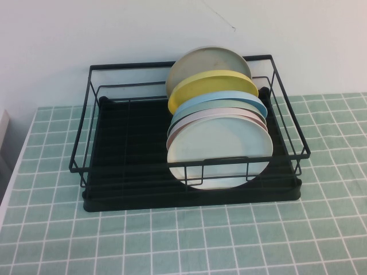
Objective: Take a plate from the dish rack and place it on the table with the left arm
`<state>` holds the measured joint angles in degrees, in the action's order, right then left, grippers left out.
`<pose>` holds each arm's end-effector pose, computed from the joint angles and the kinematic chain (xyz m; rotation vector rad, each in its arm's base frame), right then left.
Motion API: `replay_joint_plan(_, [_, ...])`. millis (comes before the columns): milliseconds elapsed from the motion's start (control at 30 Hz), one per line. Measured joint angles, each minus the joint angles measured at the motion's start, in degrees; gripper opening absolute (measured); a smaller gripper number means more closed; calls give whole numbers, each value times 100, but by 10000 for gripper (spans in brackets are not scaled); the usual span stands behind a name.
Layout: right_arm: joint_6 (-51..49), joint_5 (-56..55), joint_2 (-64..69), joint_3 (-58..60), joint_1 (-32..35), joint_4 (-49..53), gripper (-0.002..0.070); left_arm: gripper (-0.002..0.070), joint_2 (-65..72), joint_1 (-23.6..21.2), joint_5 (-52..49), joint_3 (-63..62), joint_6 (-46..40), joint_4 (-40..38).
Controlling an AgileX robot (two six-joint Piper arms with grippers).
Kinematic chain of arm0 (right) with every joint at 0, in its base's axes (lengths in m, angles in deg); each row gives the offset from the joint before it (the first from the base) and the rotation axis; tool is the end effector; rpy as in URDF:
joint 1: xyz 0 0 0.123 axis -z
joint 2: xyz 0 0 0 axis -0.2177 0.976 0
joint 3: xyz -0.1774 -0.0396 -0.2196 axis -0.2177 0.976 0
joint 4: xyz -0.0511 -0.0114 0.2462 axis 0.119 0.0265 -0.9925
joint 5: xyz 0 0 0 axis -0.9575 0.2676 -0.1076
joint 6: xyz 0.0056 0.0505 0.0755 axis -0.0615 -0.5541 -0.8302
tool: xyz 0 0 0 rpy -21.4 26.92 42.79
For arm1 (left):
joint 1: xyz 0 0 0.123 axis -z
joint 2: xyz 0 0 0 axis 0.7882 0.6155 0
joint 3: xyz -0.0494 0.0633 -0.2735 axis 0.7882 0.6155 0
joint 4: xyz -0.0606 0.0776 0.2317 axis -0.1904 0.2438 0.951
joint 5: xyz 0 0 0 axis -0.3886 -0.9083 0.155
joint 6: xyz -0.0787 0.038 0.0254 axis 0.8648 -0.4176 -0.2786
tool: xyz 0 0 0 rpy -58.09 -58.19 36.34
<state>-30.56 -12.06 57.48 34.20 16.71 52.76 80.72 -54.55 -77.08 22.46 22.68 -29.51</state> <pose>0.0509 0.0024 0.1737 0.2620 1.8881 0.1851 0.0533 0.0027 0.1786 -0.1007 1.8183 -0.0108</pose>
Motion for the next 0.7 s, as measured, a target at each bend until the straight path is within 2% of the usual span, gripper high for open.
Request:
replay_joint_plan(400, [0,0,0,0,0,0,-1,-3,0,0,509,35,0,-101])
replay_joint_plan(700, [0,0,0,0,0,0,-1,-3,0,0,2188,35,0,3])
